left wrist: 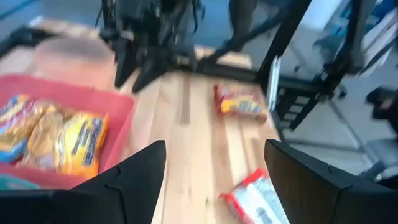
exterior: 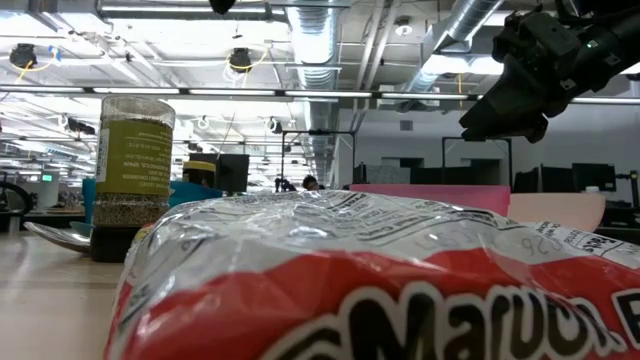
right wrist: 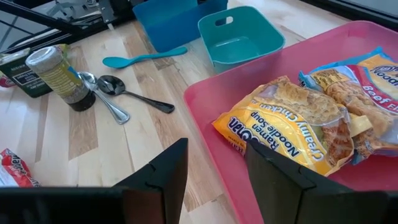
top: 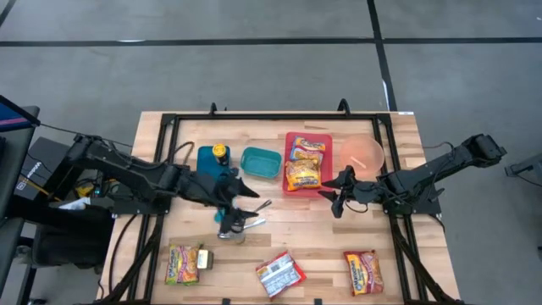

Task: Pick & Place Food Item
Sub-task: Put the green seasoning bottle into the blue bin

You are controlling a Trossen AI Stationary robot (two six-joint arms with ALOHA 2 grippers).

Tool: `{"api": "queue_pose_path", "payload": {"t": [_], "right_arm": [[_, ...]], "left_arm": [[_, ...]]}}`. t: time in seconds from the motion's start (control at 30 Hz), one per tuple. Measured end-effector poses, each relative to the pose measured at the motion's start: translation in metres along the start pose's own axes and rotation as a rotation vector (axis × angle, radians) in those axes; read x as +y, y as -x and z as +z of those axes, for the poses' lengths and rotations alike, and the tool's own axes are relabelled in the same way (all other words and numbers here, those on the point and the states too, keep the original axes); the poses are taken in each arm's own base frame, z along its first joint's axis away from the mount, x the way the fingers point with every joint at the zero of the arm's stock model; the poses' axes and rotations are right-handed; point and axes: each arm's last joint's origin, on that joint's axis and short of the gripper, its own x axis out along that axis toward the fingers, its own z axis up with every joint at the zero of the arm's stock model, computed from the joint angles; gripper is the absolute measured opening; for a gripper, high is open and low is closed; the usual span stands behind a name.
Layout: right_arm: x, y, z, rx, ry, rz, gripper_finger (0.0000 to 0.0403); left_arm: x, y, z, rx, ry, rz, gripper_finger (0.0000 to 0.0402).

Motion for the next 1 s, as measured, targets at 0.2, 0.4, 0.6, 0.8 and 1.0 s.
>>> {"api": "queue_pose_path", "payload": {"t": [0.2, 0.4, 0.6, 0.8, 1.0], "right_arm": [[0.0, 0.0, 0.0, -0.002, -0.004, 0.003, 0.0156], [0.0, 0.0, 0.0, 0.0, -0.003, 0.003, 0.0156], [0.0, 0.0, 0.0, 0.0, -0.003, 0.003, 0.0156], [0.0, 0.0, 0.0, 0.0, -0.003, 0.003, 0.0156], [0.0, 0.0, 0.0, 0.0, -0.003, 0.003, 0.0156]], "left_arm": [[-0.006, -0.019, 0.007, 0.129, 0.019, 0.04, 0.0269], [-0.01, -0.031, 0.01, 0.236, 0.02, 0.079, 0.0269], [-0.011, -0.04, 0.013, 0.385, 0.05, 0.15, 0.0269], [-0.011, -0.056, 0.011, 0.528, 0.09, 0.185, 0.0269], [-0.014, -0.072, 0.004, 0.632, 0.149, 0.2, 0.0269]]}}
